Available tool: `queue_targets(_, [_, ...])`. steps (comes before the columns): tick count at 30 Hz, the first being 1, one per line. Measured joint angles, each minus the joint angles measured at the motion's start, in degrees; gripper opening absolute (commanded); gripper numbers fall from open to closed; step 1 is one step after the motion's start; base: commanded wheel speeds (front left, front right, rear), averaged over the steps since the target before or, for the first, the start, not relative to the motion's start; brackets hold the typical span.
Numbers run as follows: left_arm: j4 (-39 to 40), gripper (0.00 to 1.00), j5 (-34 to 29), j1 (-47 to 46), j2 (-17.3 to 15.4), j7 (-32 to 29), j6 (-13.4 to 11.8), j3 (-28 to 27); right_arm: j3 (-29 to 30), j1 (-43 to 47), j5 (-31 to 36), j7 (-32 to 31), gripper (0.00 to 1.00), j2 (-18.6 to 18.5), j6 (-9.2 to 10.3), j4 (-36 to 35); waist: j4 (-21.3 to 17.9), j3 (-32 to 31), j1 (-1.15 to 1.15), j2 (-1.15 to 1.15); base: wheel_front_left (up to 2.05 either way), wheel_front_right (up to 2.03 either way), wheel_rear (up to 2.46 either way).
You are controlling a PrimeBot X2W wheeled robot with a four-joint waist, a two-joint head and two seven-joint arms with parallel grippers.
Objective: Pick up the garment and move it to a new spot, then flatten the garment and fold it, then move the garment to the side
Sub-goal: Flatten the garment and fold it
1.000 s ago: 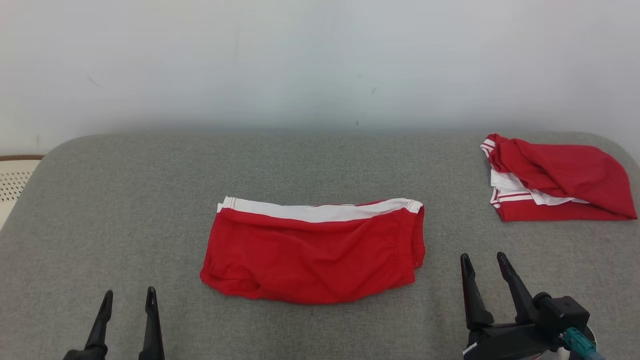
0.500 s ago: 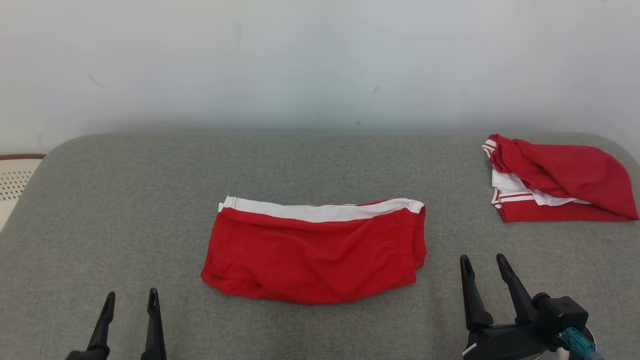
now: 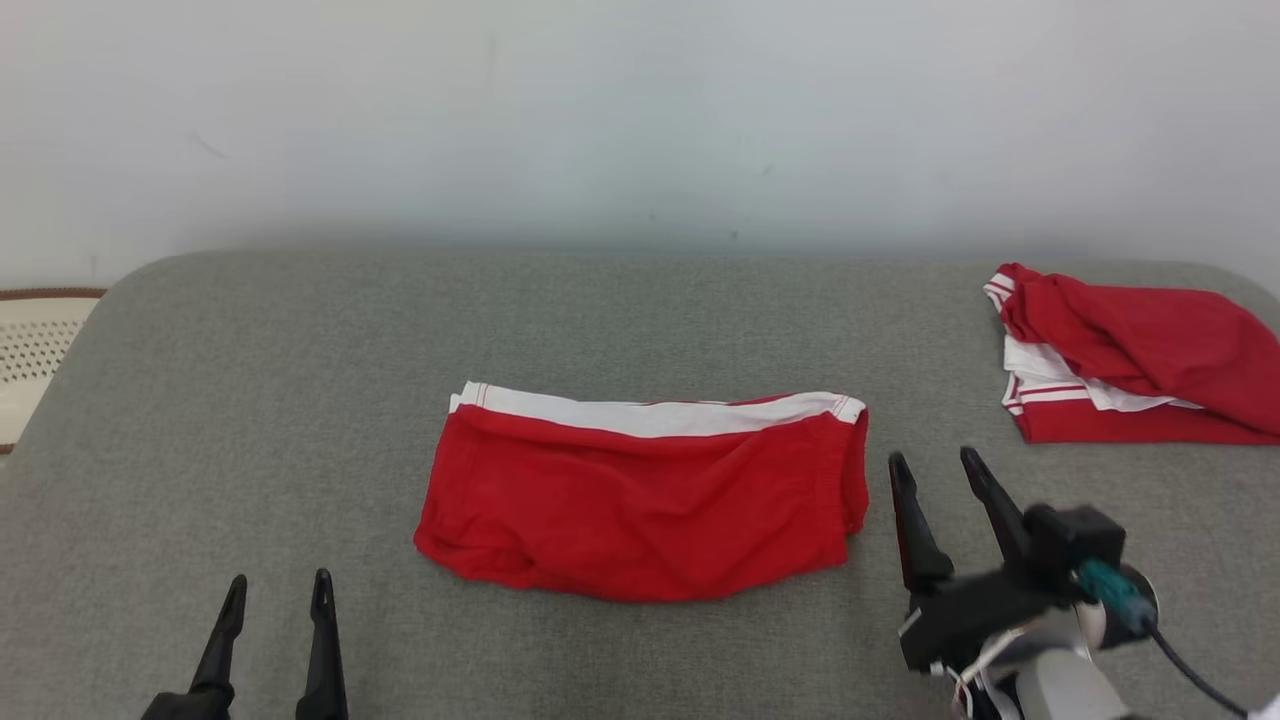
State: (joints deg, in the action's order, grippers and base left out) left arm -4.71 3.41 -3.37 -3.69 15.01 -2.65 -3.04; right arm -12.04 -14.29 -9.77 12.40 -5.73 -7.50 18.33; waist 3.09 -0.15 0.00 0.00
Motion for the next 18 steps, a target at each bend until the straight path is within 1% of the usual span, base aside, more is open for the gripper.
queue_targets(5, [-0.6,1.00,0.4,-0.8,0.2,0.0,0.5,0.9,0.5,-7.3,1.2,-0.8,1.00,0.6,0.00,8.5,1.3,1.0,0.00,0.00,0.00,0.00,0.00])
queue_targets(9, [-1.0,1.00,0.8,-2.1,0.4,0.0,0.6,2.2,1.6,-13.0,1.4,-0.8,1.00,0.6,0.00,17.1,2.9,2.2,0.00,0.00,0.00,0.00,0.00])
queue_targets(11, [-1.3,1.00,1.0,-2.7,0.4,0.0,1.0,2.9,2.6,-15.6,1.7,-0.5,1.00,0.5,0.00,21.4,3.8,2.8,0.00,0.00,0.00,0.00,0.00])
queue_targets(18, [-2.4,1.00,1.8,-4.1,0.6,0.0,1.1,3.7,6.3,-22.2,3.4,0.4,1.00,-0.5,0.00,35.4,7.1,5.2,0.00,0.00,0.00,0.00,0.00])
